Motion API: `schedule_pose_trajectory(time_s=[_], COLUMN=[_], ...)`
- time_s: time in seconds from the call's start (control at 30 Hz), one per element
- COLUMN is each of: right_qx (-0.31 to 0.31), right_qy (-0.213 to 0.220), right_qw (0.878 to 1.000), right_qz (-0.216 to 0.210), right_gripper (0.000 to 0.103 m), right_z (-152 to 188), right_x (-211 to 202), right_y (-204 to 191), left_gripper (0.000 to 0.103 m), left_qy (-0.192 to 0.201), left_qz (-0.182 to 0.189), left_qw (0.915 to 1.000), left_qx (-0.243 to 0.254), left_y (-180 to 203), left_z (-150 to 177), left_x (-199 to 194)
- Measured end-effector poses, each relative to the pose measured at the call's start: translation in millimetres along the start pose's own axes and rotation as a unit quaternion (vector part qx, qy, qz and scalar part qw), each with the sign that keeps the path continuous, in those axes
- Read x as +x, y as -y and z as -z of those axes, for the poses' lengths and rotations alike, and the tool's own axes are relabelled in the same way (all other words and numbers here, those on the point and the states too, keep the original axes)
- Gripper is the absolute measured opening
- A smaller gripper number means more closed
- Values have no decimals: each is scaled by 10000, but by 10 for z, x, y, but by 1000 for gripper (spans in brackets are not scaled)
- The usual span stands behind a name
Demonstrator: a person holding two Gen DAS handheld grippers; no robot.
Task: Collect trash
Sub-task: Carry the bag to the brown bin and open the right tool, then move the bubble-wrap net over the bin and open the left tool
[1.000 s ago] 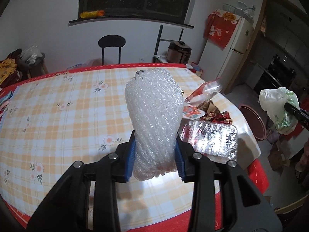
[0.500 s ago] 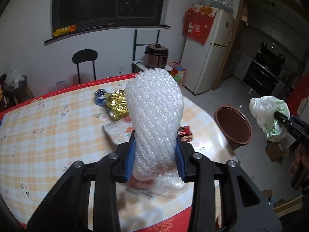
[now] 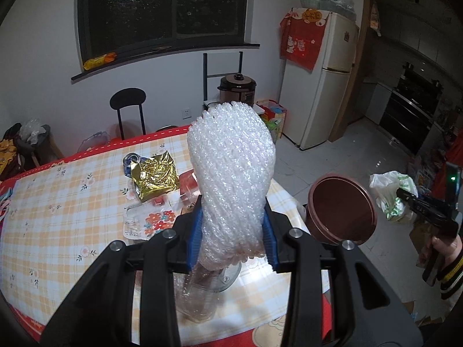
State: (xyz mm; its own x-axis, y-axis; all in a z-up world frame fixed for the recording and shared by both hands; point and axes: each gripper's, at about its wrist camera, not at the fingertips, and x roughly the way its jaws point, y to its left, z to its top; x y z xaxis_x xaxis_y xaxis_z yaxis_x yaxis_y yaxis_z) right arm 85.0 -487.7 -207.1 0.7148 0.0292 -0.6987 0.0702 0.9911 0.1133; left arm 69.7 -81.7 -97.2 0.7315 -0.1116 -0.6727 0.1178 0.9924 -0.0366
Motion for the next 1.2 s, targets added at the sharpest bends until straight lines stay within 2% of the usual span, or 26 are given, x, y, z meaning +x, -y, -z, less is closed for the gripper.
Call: schedule_pose_trajectory(time_s=[0.13,0.3,0.4,0.57,0.8,0.97,1.2], right_qx=[77,171,228,242,257,297,224], right_qy=[-241,-525,-647,-695,-502,-226,143], right_qw=[9994,9969,9952,9937,9931,9938,9957], right_qz=[-245,-561,-695,-848,-1031,-1045,-883], right_gripper=[31,31,37,58,79,96,98], right_z=[-64,-122,-162,-252,-364,-501,-591], right_x=[340,708,864,982,863,598,158], right_y=[141,127,112,90,152,264,537], left_gripper=[38,38,38,38,39,39,41], left_qy=[-54,-122,-143,-142,-119,-105,-259], left_qz=[-172,-408,-488,-570,-418,-192,362], left_qw=[9998,9988,9983,9978,9988,9997,9988], left_qx=[-100,-230,-281,-303,-216,-96,207], left_y=[113,187,218,301,471,654,1059], left_z=[19,79,97,97,51,-25,-148], left_x=[-33,-116,-167,-209,-167,-75,258])
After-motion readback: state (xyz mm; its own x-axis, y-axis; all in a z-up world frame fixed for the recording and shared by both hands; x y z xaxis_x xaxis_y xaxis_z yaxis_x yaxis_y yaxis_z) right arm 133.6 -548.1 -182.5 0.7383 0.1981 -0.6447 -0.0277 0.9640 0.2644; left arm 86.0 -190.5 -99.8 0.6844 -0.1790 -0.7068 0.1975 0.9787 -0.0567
